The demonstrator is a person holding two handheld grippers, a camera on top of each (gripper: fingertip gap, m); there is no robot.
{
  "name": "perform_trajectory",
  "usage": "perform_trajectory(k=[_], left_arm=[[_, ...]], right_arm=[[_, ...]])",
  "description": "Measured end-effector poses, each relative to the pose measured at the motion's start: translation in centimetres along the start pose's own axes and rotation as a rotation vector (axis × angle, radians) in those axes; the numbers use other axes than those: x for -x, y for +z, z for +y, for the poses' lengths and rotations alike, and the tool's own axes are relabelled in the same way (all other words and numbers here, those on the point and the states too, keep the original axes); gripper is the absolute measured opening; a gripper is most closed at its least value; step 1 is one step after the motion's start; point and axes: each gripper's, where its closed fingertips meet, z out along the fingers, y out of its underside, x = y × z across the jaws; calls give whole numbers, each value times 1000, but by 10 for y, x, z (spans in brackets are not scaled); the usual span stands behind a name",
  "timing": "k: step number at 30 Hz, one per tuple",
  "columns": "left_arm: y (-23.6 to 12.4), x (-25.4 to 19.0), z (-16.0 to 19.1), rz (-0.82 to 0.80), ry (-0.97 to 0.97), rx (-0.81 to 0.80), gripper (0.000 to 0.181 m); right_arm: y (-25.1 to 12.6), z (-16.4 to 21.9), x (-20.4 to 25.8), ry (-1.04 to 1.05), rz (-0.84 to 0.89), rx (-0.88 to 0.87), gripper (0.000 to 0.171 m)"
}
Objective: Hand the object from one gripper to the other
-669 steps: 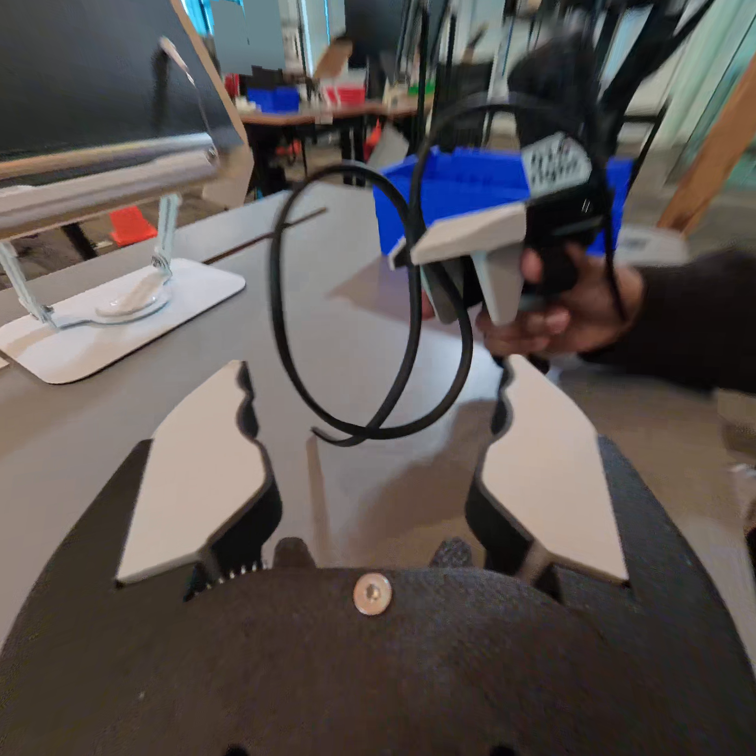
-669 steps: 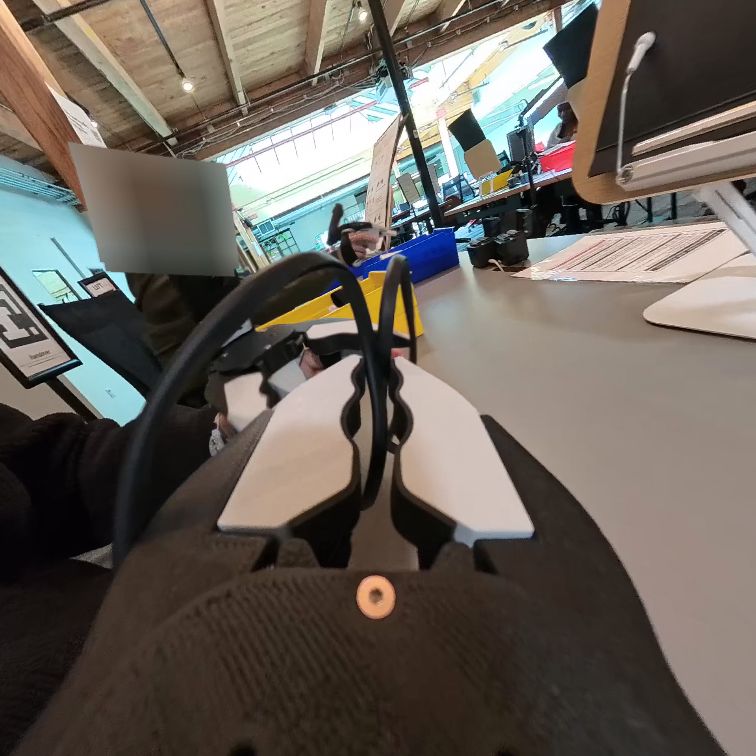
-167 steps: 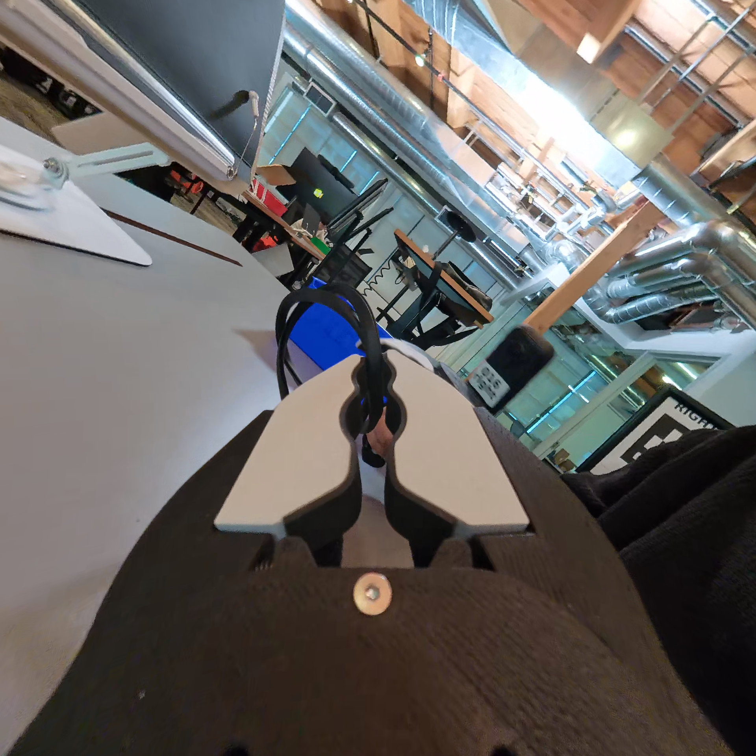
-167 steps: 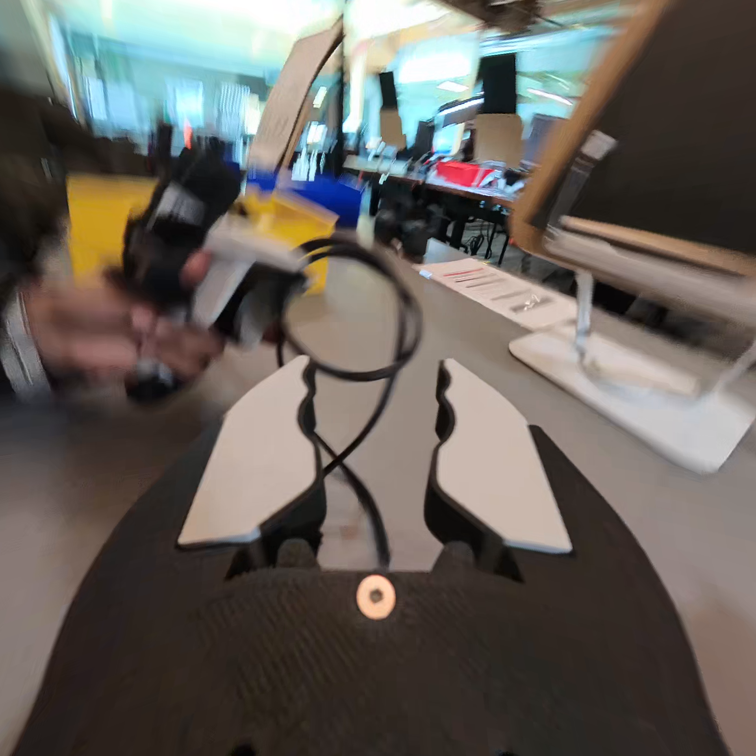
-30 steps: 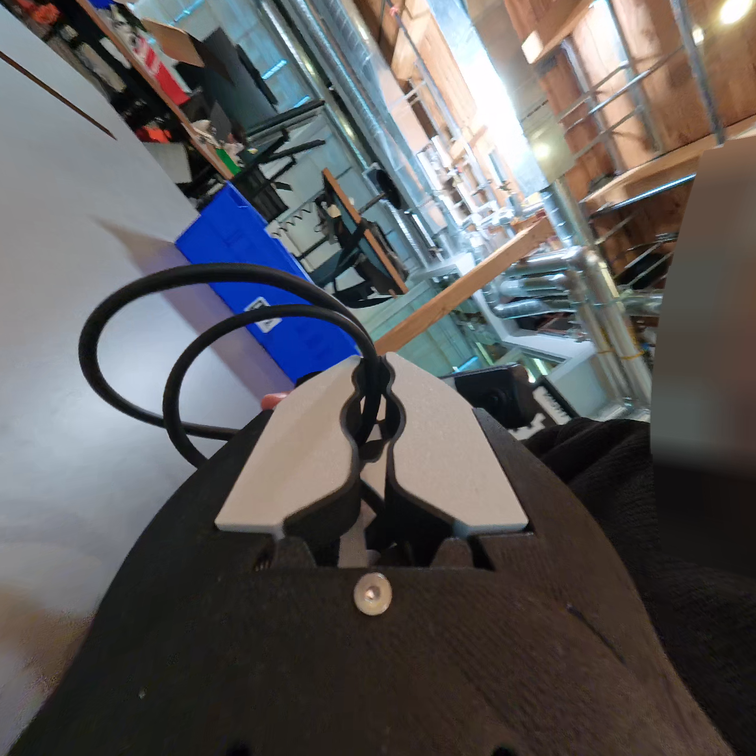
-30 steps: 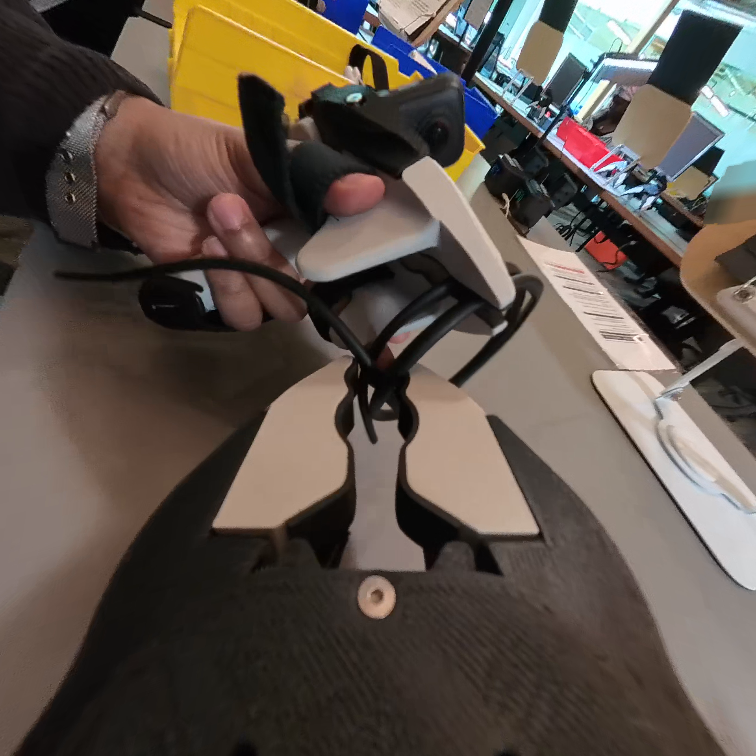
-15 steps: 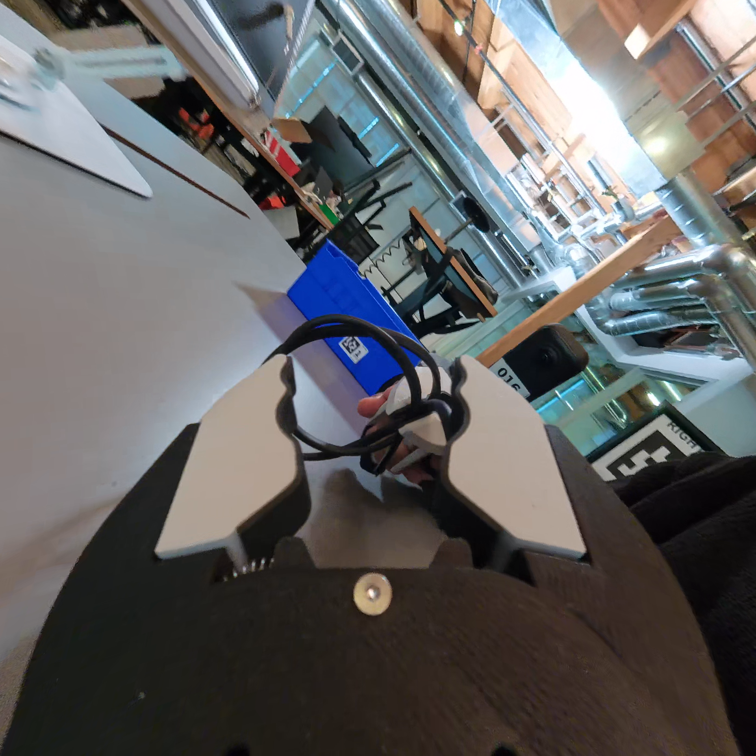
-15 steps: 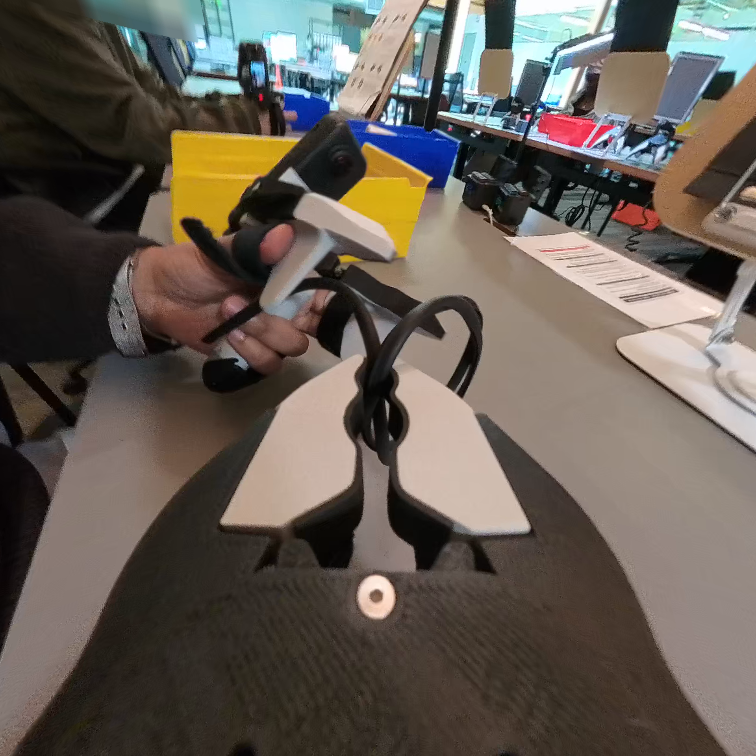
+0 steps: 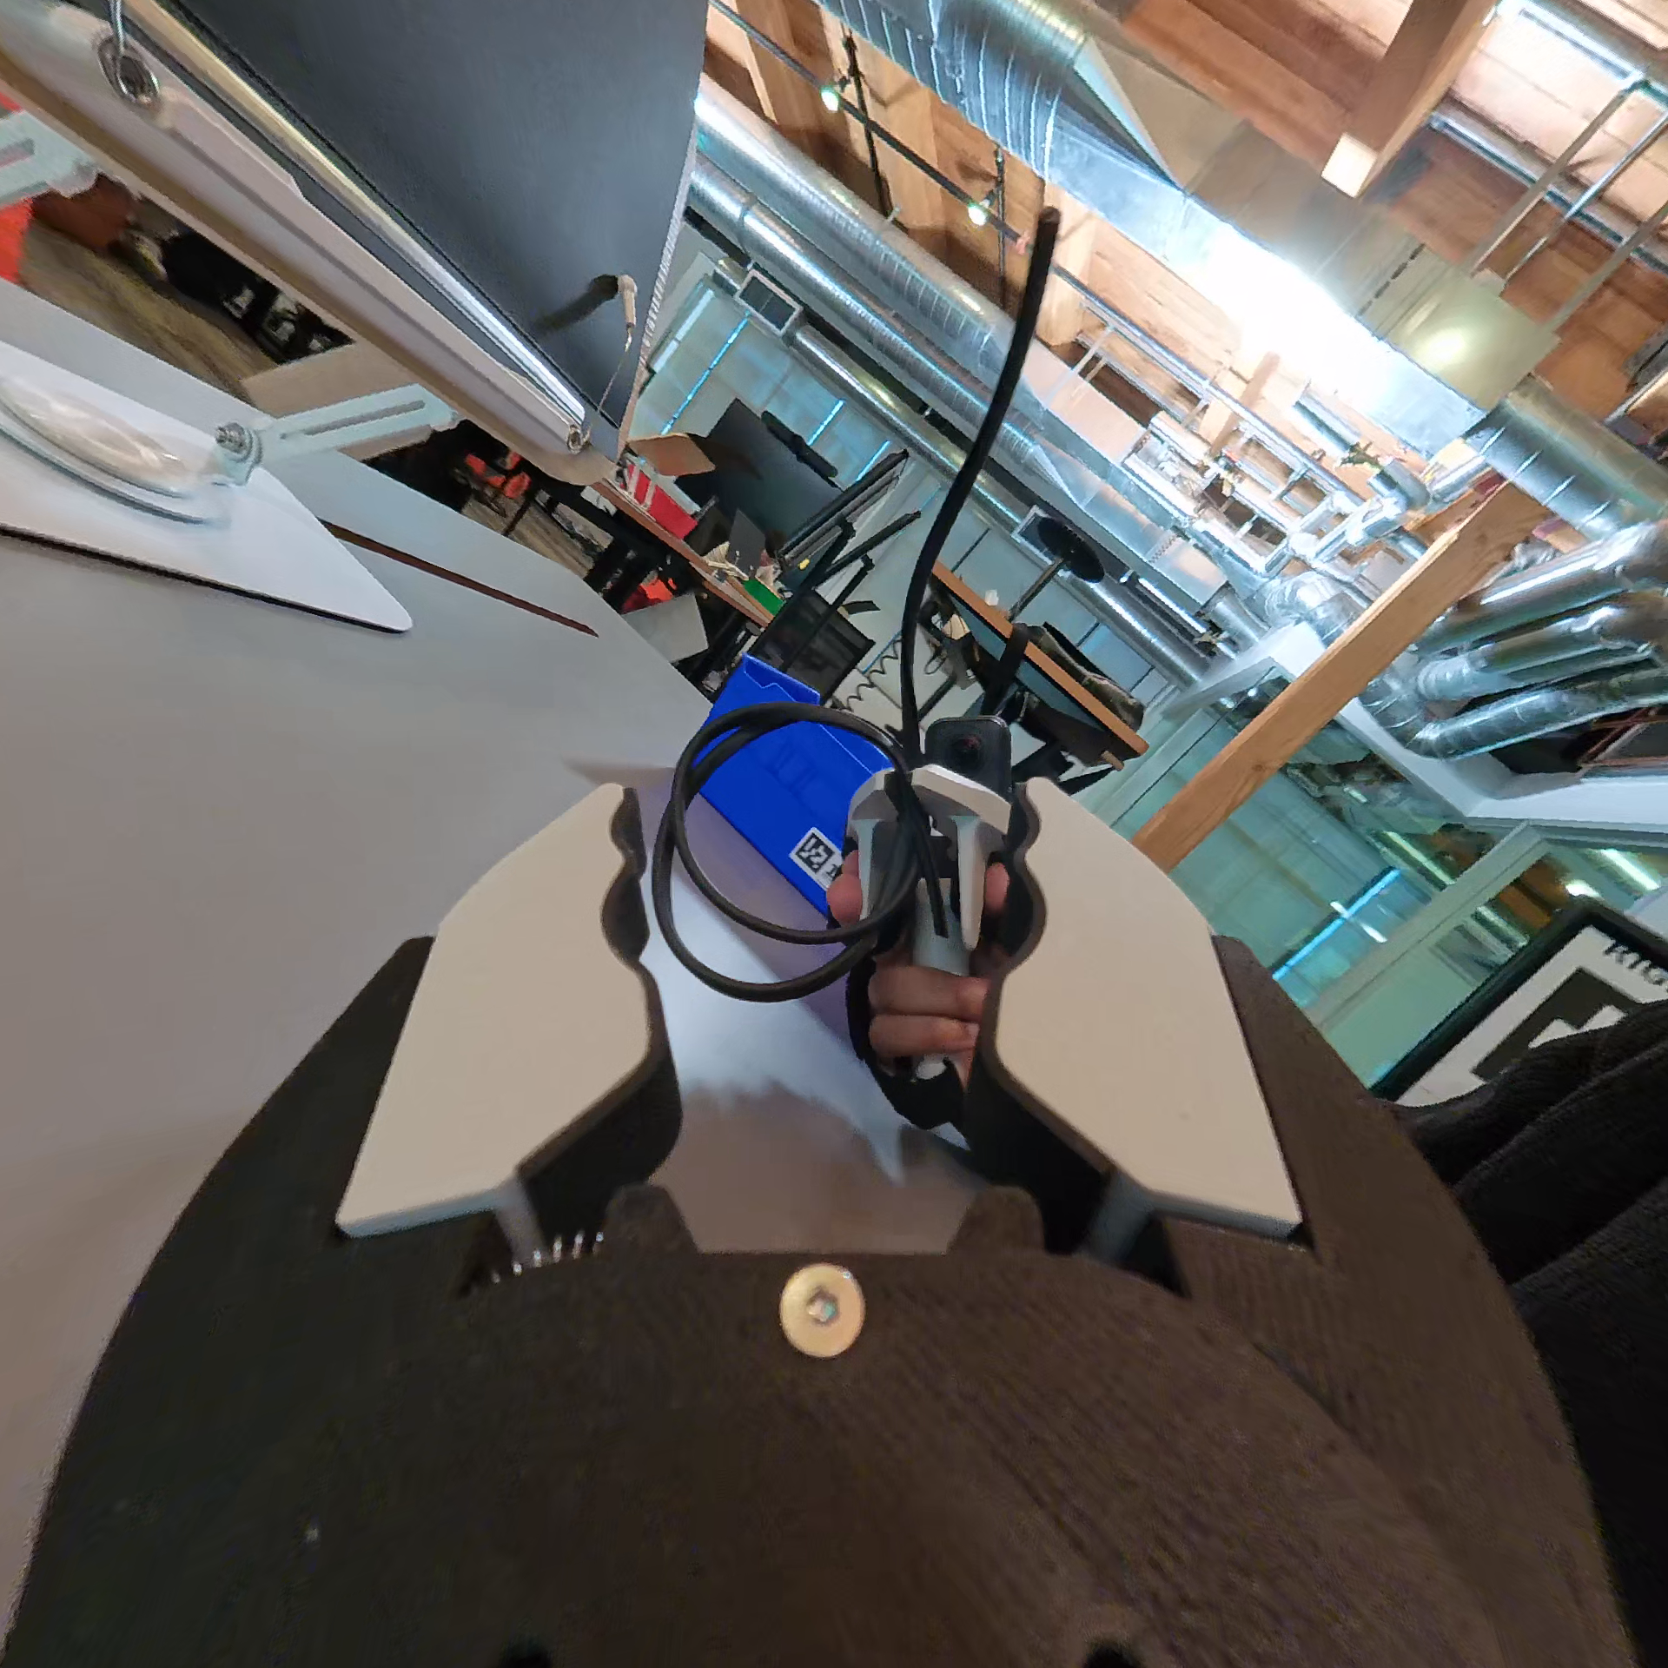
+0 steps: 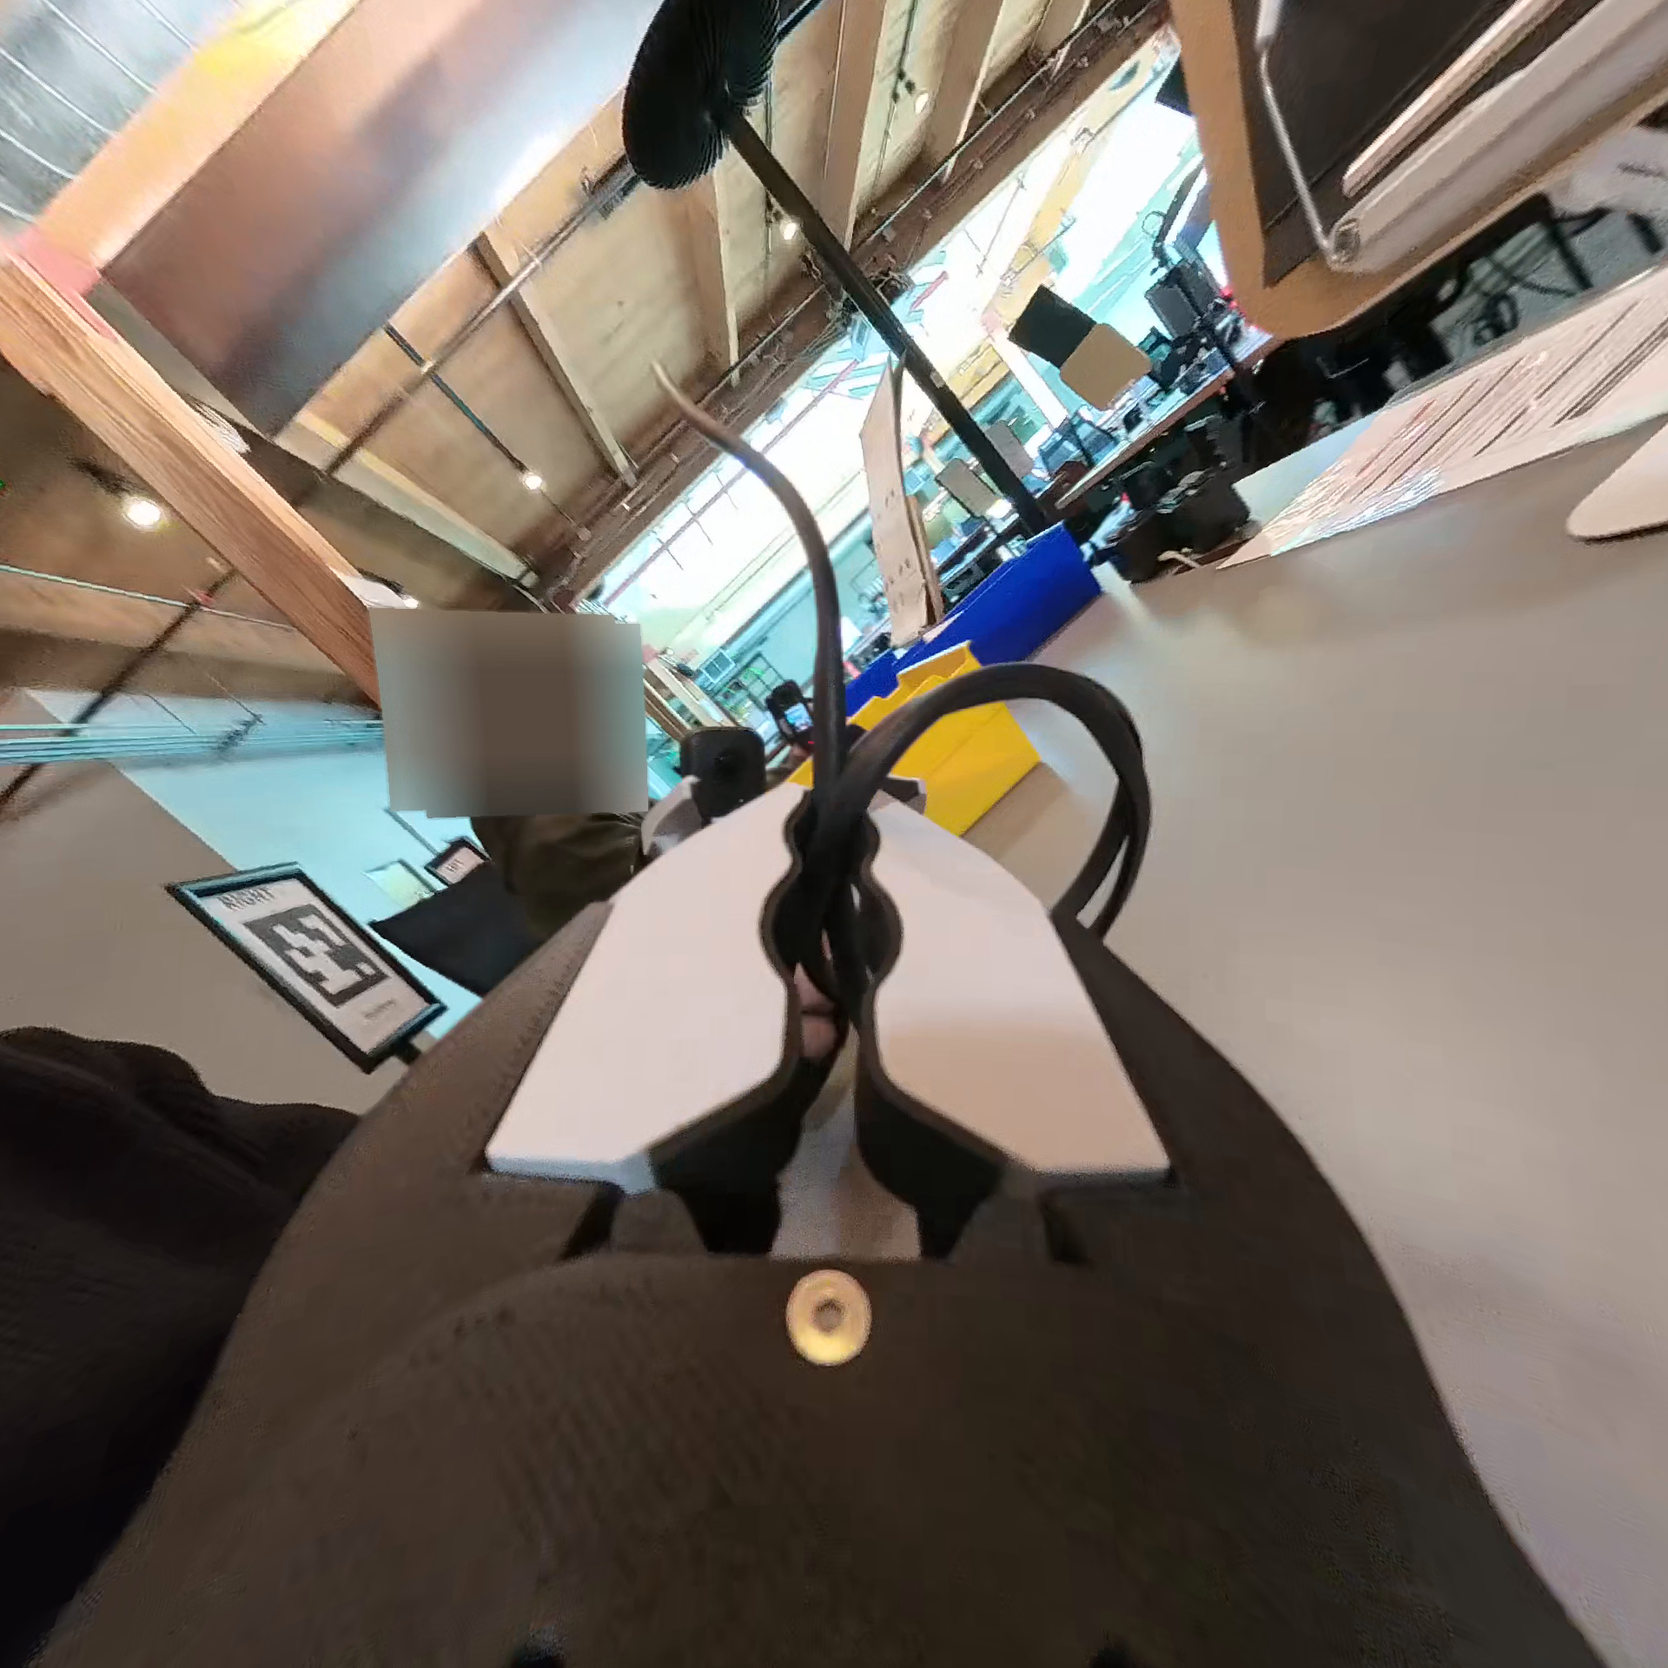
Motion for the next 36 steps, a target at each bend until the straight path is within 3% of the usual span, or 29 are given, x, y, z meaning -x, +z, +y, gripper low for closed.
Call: perform_trajectory(k=[4,10,13,16,19,23,26,30,36], left_arm=[[-2,-2,-7,-74,191,-14,78],[-2,-23,-6,-194,702,1,60],[-2,-11,-2,-378,951,58,43],[-3,-11,-4,-500,1230,69,52],[4,-25,7,-477,1440,79,55],[8,-5,15,-581,1505,169,81],[6,-6,9,-608,1552,161,88],[5,16,17,-654,1499,269,101],[6,19,23,-619,1465,305,95]], right_arm=[[2,8,-5,-47,46,66,6],[7,31,-16,-198,161,224,6],[9,36,-7,-63,67,232,6],[9,34,-3,104,-5,208,6],[8,36,-7,73,21,233,6],[12,46,5,35,-27,286,6],[14,59,11,-12,-42,356,6],[17,73,29,-48,-135,423,6],[16,85,46,-74,-224,480,6]])
